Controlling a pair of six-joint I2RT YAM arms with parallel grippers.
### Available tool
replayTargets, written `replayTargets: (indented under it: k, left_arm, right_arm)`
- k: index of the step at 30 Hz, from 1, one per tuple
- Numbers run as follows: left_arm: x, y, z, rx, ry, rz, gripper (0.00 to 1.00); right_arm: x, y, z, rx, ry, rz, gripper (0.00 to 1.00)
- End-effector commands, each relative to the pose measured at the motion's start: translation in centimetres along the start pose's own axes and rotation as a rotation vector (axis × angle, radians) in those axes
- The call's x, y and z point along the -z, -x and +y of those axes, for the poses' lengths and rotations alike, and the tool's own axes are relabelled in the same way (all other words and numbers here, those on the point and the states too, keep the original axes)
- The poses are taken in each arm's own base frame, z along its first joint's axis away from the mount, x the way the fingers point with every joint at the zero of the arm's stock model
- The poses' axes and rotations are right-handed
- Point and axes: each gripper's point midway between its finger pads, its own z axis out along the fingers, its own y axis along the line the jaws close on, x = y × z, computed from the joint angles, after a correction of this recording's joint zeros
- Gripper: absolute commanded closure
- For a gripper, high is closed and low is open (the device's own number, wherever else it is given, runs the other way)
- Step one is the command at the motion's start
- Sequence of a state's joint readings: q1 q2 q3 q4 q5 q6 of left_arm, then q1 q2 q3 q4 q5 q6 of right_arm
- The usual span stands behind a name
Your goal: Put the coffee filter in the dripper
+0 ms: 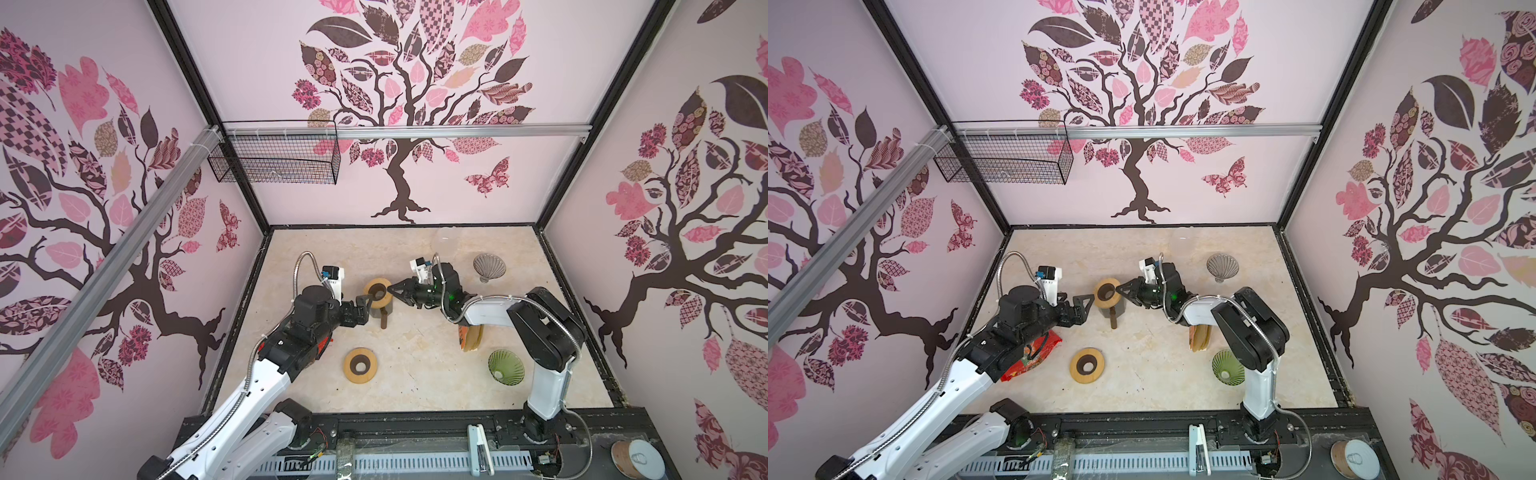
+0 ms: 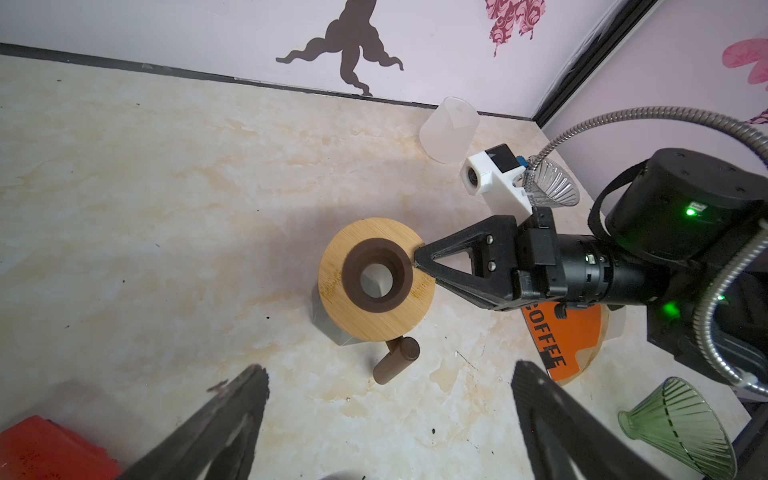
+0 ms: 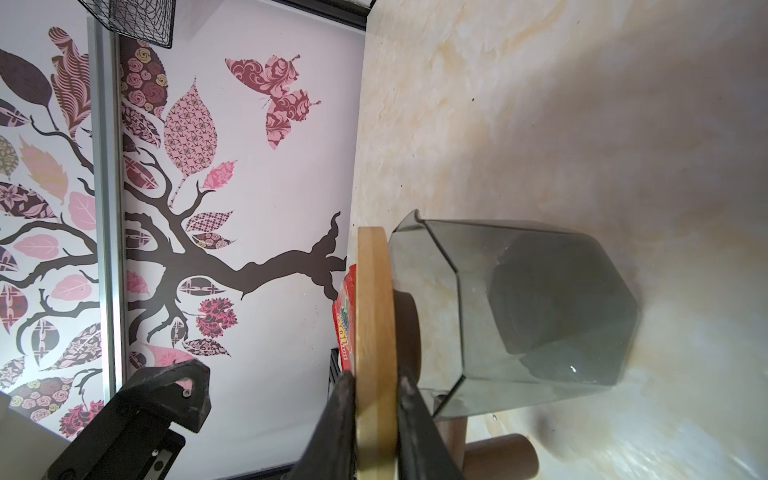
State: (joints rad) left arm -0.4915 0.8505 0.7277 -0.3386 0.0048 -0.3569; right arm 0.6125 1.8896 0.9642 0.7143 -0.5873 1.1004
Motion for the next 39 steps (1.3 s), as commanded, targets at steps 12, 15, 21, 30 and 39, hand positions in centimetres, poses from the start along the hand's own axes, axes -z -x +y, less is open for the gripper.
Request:
replayTargets:
  k: [12, 15, 21, 30, 39]
  left_arm:
    - [1.2, 2.8, -0.9, -0.012, -0.023, -0.077, 0.05]
    - [1.1, 2.7, -0.9, -0.012, -0.023, -0.075, 0.05]
    - [1.2, 2.9, -0.9, -0.012, -0.024, -0.080, 0.05]
    - [1.2, 2.8, -0.9, -0.013, -0.024, -0.080, 0.05]
    - [1.6, 3.1, -1.0, -0.010, -0.028, -0.095, 0.05]
  right_arm:
    - [-0.5, 1.1, 0.5, 0.022, -0.017, -0.034, 0.73]
    - [-0.4, 1.2, 0.6, 0.026, -0.016, -0.039, 0.73]
    - [-0.3, 1.3, 0.6, 0.032, -0.025, -0.046, 0.73]
    - [0.2, 1.5, 1.0, 0.048, -0.033, -0.060, 0.72]
    - [1.0, 2.0, 1.5, 0.082, -0.051, -0.085, 0.68]
